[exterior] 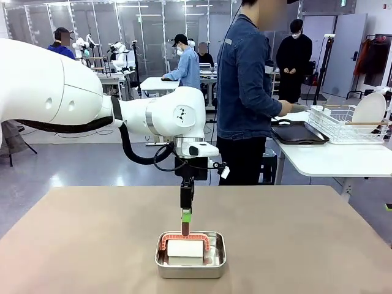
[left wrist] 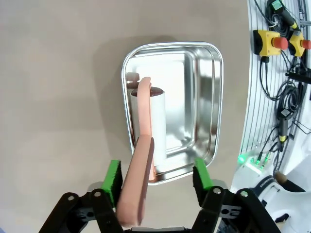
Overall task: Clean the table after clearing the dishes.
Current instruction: Place the Lint Roller back on top of the Airtight Container.
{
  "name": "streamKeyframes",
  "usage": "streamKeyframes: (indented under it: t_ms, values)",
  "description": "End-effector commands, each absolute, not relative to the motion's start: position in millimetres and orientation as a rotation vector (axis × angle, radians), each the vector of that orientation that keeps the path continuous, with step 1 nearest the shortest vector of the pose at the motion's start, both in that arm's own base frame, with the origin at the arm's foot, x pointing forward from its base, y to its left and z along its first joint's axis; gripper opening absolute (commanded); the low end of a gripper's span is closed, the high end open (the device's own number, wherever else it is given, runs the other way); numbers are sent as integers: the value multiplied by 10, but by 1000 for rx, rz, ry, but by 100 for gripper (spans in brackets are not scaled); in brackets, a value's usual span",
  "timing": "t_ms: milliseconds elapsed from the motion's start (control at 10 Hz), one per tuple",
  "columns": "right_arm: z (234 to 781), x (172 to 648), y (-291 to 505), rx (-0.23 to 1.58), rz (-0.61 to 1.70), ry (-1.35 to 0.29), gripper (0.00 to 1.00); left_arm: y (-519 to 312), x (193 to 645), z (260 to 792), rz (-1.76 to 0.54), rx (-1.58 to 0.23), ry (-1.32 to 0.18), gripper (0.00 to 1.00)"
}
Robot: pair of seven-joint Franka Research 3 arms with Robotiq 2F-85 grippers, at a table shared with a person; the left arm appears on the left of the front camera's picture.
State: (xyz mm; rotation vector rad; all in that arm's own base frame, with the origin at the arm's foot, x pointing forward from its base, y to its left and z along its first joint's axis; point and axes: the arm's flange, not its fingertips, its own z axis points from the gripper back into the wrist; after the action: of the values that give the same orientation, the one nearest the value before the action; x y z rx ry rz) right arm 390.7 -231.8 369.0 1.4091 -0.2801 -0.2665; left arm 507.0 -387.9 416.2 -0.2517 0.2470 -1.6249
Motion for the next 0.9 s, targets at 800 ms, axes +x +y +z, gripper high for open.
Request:
streamKeyframes:
  t_ms: [800]
  values:
    - [3713, 3892, -2316, 1410, -254, -292, 100, -3846, 5161, 4297, -1618, -241, 211, 100]
